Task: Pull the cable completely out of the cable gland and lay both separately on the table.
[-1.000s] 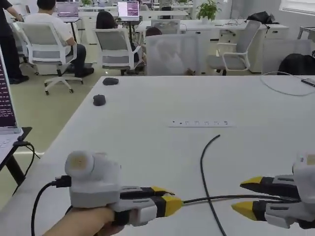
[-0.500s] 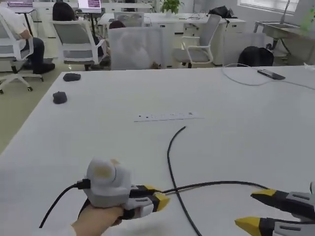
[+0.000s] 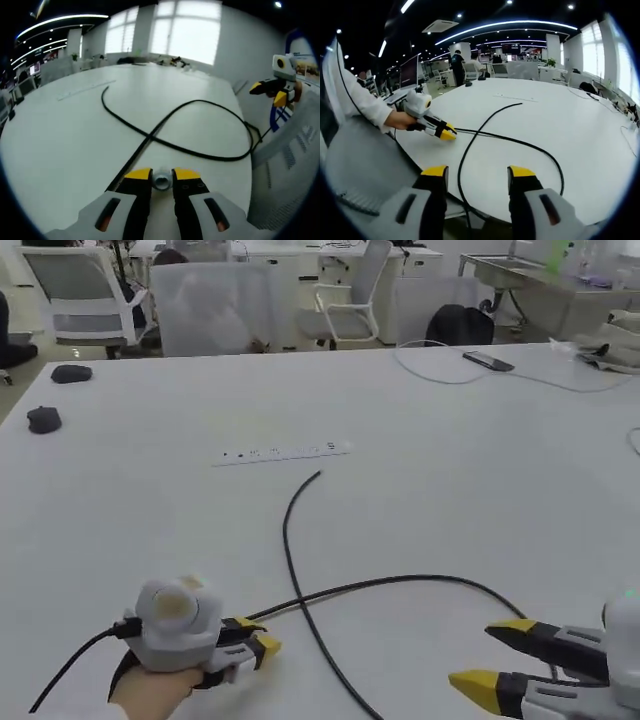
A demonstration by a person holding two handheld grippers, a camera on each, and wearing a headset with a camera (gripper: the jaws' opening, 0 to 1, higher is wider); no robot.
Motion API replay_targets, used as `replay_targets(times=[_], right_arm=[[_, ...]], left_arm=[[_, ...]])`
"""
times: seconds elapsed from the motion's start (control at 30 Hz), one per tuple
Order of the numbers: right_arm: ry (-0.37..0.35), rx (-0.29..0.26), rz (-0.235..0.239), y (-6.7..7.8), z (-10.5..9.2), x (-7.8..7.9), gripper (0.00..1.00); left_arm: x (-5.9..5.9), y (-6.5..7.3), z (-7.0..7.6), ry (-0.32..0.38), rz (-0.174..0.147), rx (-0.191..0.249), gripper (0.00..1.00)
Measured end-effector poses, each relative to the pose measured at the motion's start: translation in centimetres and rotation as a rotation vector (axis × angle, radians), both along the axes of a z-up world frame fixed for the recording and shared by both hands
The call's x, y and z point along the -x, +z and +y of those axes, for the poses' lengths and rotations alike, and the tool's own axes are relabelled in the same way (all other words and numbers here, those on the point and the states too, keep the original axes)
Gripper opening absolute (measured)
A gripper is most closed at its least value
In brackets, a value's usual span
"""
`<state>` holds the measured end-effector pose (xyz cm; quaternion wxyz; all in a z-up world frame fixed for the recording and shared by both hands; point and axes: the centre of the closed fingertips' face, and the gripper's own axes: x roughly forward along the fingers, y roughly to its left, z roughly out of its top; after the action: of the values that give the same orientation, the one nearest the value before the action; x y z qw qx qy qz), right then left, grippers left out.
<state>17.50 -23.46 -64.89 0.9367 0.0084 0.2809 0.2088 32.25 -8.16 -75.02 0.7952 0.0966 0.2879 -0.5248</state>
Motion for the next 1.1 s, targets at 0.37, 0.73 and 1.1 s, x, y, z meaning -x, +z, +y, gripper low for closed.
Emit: replay_targets(times=[0.37,0.73,1.1], right_arm=[[-0.022,-0.014,0.004,-0.4,-0.9,0.8,0.49],[0.028,-0.012,0.041,-0.6,-0.6,-0.1,0.57],[-0.012,-0.114,0.074,0.9,0.0,-1.1,0.62]], left_arm=[[-0.1,-0.7,0.9,0.014,-0.014,-0.045,0.18],[1.4,5.5,6.5,0.072,0.024,-0.017,0.36],[4.4,14.3,20.2,0.343,-0.014,0.031,0.63]])
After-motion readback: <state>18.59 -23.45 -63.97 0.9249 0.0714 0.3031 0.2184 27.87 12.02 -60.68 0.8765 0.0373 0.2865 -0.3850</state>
